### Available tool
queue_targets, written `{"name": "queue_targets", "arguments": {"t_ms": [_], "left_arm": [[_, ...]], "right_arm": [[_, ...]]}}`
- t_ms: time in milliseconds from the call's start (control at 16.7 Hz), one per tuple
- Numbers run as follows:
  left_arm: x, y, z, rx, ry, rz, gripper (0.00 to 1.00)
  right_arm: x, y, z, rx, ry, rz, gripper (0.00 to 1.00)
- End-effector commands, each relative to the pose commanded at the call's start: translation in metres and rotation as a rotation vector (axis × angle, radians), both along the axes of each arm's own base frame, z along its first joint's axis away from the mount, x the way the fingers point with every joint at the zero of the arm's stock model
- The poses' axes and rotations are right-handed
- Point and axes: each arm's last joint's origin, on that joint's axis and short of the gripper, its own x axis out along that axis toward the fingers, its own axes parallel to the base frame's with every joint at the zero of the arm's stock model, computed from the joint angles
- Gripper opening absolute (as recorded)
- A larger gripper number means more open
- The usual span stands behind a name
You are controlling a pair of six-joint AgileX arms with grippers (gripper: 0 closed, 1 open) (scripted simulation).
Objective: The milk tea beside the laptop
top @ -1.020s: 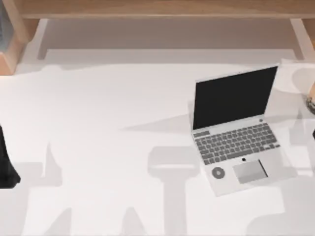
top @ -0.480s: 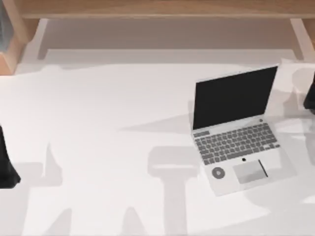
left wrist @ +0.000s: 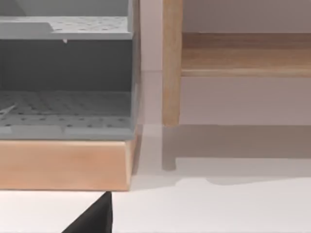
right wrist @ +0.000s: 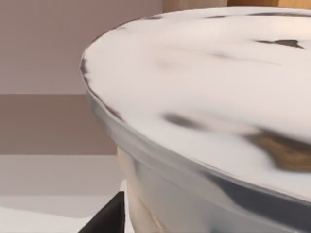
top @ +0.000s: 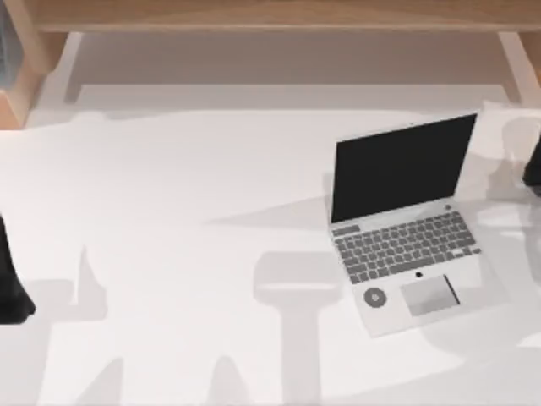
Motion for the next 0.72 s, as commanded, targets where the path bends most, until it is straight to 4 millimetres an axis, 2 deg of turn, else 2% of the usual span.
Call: {"name": "queue_targets", "arguments": {"t_ms": [600,720], "left_arm": [[0.0,0.0,0.0,0.0,0.0,0.0,1.0],[0.0,0.0,0.0,0.0,0.0,0.0,1.0]], "right_arm": [[0.0,0.0,0.0,0.0,0.0,0.0,0.02],[0.0,0.0,0.0,0.0,0.0,0.0,0.0]]}}
